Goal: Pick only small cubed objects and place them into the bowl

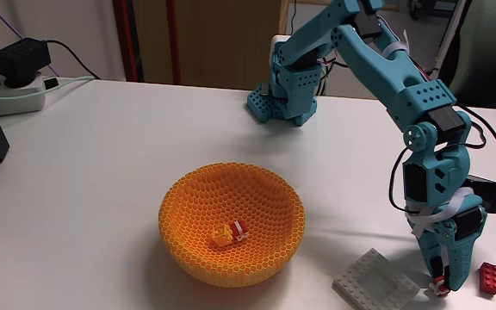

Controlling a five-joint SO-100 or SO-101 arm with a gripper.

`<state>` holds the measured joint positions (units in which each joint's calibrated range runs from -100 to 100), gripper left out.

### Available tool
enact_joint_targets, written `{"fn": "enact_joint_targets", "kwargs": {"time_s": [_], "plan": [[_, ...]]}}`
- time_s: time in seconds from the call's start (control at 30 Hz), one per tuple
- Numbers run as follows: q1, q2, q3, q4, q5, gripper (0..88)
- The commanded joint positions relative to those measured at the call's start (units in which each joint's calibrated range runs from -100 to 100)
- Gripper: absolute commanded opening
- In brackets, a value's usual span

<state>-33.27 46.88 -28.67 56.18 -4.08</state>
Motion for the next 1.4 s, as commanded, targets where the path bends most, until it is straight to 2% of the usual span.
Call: {"fn": "enact_joint_targets", "kwargs": {"time_s": [0.0, 0.17, 0.37, 0.5, 0.63, 0.83, 1.07, 1.13, 1.2, 1.33, 1.37], "plan": [[1.30, -0.95, -0.84, 1.77, -0.10, 1.7], [2.14, -10.80, 2.24, 4.55, -0.73, 1.7], [6.61, -35.70, 17.55, 5.50, -1.32, 1.8], [13.51, -53.32, 28.53, 5.50, -0.49, 3.3], [24.79, -65.72, 37.29, 4.46, 1.71, 5.3], [37.46, -69.04, 45.86, 0.11, 3.42, 9.7], [40.35, -70.74, 49.61, 1.07, 0.63, 25.2], [40.17, -72.26, 49.61, 2.11, 0.34, 26.2], [39.33, -74.72, 49.61, 4.29, 0.49, 23.4], [31.87, -84.85, 53.95, 10.02, 1.90, 2.7], [29.91, -87.79, 55.68, 11.24, 1.37, 0.0]]}}
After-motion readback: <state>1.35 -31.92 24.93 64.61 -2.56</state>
